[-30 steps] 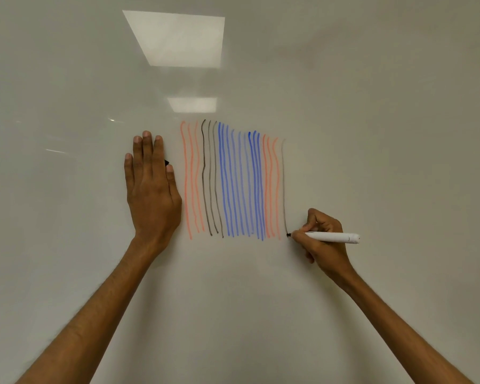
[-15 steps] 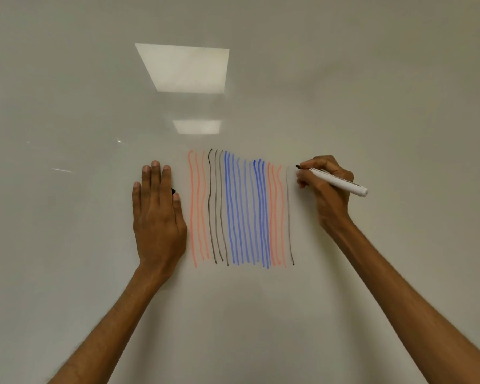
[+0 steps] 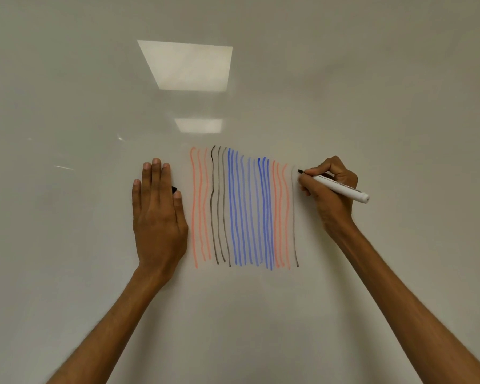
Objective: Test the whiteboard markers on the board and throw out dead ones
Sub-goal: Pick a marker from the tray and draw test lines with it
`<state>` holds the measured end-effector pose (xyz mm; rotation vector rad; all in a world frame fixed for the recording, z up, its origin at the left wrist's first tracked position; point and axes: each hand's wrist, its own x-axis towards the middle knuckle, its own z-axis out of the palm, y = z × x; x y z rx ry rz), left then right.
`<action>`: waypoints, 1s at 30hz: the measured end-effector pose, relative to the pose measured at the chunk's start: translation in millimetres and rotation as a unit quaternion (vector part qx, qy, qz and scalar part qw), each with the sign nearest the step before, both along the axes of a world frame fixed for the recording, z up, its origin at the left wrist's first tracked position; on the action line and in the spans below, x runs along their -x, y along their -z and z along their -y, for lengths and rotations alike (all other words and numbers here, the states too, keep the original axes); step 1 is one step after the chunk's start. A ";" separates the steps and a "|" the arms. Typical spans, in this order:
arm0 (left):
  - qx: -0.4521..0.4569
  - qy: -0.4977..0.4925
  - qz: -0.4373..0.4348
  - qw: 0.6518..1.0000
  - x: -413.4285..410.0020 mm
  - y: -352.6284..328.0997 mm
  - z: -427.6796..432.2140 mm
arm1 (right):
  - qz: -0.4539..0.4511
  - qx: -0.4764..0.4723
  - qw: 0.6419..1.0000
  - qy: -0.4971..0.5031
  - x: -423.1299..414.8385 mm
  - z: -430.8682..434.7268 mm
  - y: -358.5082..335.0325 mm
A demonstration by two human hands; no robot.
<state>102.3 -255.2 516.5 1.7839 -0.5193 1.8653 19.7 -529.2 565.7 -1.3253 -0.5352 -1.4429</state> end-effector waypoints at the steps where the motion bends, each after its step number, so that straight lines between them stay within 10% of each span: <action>1: 0.000 0.001 0.001 1.000 0.3 -0.1 0.3 | 0.000 0.007 1.000 -0.001 0.0 0.5 2.0; 30: 0.000 0.004 0.004 1.000 0.0 2.0 0.0 | -0.102 0.109 0.989 0.008 12.7 24.1 96.7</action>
